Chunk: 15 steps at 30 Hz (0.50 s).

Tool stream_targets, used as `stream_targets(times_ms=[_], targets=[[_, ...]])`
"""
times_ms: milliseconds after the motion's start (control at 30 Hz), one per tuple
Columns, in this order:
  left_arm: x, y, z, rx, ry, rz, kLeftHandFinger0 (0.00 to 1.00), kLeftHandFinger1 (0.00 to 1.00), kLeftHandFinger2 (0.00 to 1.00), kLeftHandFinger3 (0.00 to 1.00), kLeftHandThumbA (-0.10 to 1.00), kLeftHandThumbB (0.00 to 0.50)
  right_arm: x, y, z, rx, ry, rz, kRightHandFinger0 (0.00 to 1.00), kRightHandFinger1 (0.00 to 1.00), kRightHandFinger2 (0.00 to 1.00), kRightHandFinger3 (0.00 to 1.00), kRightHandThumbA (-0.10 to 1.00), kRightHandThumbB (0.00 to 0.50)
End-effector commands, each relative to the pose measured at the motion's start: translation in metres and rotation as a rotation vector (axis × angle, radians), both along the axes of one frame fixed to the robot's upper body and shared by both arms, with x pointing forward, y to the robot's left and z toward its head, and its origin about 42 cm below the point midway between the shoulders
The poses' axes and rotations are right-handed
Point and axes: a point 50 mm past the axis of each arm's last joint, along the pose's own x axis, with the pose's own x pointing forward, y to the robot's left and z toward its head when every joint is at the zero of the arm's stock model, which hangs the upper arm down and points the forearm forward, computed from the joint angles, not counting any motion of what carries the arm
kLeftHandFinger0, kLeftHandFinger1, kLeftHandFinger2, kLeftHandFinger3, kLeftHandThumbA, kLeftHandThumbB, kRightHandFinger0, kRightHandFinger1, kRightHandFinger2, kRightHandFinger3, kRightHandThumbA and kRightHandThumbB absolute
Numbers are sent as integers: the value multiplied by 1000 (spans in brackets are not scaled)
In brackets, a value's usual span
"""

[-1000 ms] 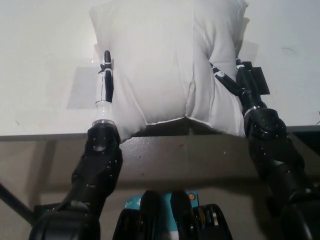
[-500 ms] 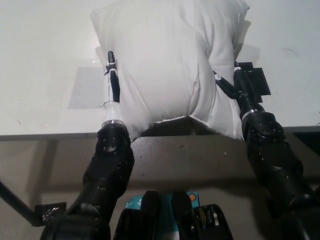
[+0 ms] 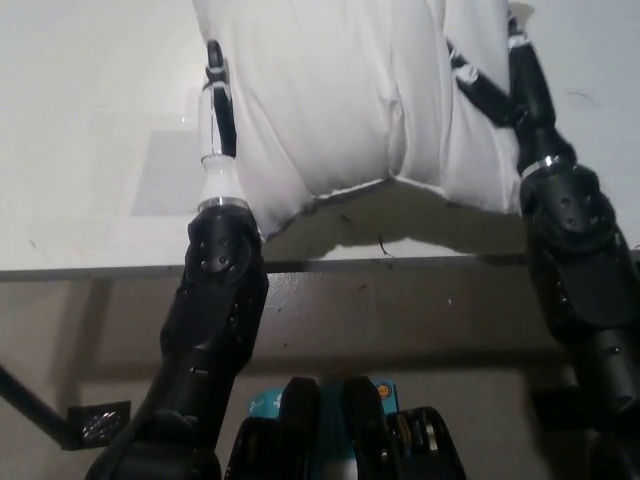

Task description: The robot uses both hands to lift the pillow and then drops it on the table

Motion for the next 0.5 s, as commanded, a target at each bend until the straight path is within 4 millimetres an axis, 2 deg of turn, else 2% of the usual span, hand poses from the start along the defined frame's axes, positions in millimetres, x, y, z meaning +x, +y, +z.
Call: stream_targets(times_ms=[0, 33, 67, 100, 167, 200, 233, 300, 333, 367, 467], targets=[[-51, -109, 211, 77, -559, -259, 1000, 1000, 1000, 1000, 1000, 197, -62, 70, 187, -60, -517, 157, 1000, 1000, 1000, 1000, 1000, 469], [-52, -109, 214, 78, -564, -260, 1000, 1000, 1000, 1000, 1000, 198, -64, 70, 190, -60, -524, 155, 1000, 1000, 1000, 1000, 1000, 470], [-59, -108, 226, 104, -605, -238, 1000, 1000, 1000, 1000, 1000, 229, -71, 67, 202, -44, -567, 149, 1000, 1000, 1000, 1000, 1000, 498], [-64, -108, 235, 124, -635, -221, 1000, 1000, 1000, 1000, 1000, 236, -76, 65, 210, -31, -594, 151, 1000, 1000, 1000, 1000, 1000, 500], [-69, -107, 241, 125, -651, -213, 1000, 1000, 1000, 1000, 1000, 246, -80, 61, 209, -37, -607, 132, 1000, 1000, 1000, 1000, 1000, 500], [-71, -107, 241, 127, -654, -210, 1000, 1000, 1000, 1000, 1000, 236, -81, 60, 206, -46, -603, 123, 1000, 1000, 1000, 1000, 1000, 499], [-73, -105, 239, 131, -658, -205, 1000, 1000, 1000, 1000, 1000, 229, -78, 57, 197, -51, -588, 121, 1000, 1000, 1000, 1000, 1000, 467], [-72, -103, 233, 130, -648, -198, 1000, 1000, 1000, 1000, 1000, 223, -76, 54, 187, -67, -567, 116, 1000, 1000, 1000, 1000, 1000, 444], [-70, -102, 229, 129, -643, -194, 1000, 1000, 1000, 1000, 1000, 216, -74, 52, 180, -73, -547, 113, 1000, 1000, 1000, 1000, 1000, 445], [-69, -101, 223, 121, -627, -191, 1000, 1000, 1000, 1000, 1000, 215, -71, 50, 170, -72, -498, 106, 1000, 1000, 1000, 1000, 1000, 478], [-66, -97, 217, 113, -609, -182, 1000, 1000, 1000, 1000, 1000, 202, -65, 48, 155, -90, -455, 96, 1000, 1000, 1000, 1000, 1000, 457]])
